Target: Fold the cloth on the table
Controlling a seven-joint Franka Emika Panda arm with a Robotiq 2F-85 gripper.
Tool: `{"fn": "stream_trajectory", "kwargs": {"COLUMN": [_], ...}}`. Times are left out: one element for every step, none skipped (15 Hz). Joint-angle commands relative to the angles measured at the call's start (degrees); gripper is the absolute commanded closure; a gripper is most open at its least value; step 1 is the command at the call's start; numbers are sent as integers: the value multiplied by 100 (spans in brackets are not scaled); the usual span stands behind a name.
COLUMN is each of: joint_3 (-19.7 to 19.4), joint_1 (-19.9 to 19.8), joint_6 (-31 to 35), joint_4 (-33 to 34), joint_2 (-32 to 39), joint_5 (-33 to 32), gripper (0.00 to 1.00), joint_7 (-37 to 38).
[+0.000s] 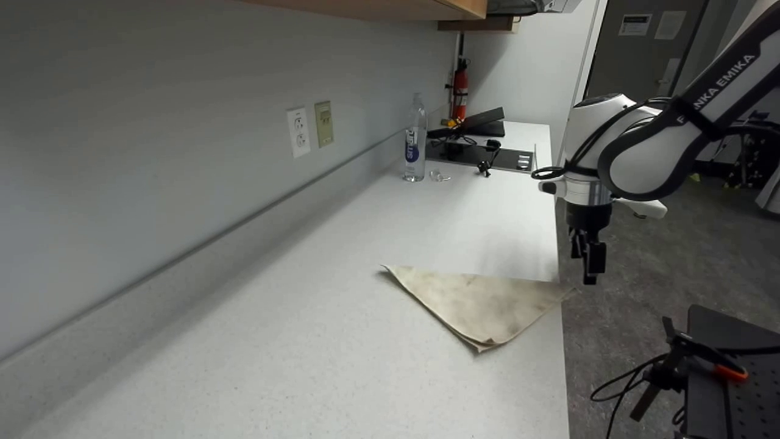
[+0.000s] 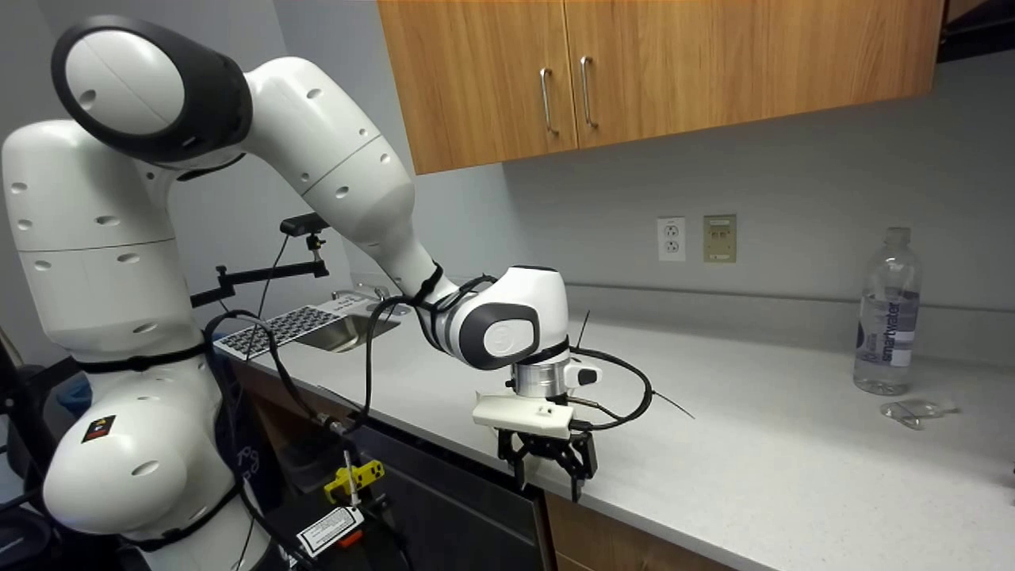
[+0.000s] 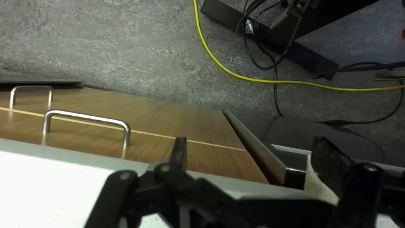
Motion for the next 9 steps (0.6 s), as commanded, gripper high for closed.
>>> {"fn": "stream_trajectory", "kwargs": {"joint_3": [87,142,181,230,272,323,362,393,422], "joint_1": [-2,4,15,28,31,27,27,35,40], "joint_6": [94,64,57,33,-14,-69,-115,-173,-231], "joint_4": [41,59,75,111,144,161,168,174,181], "joint_2": [31,25,31,57,89,111,136,173,205], "joint_5": [-3,110,143,192,250,346,422,465,517], "gripper": [0,0,0,0,0,0,0,0,0], "joint_7": [-51,-119,-137,-139,-139,-187,-194,-168,-141]}}
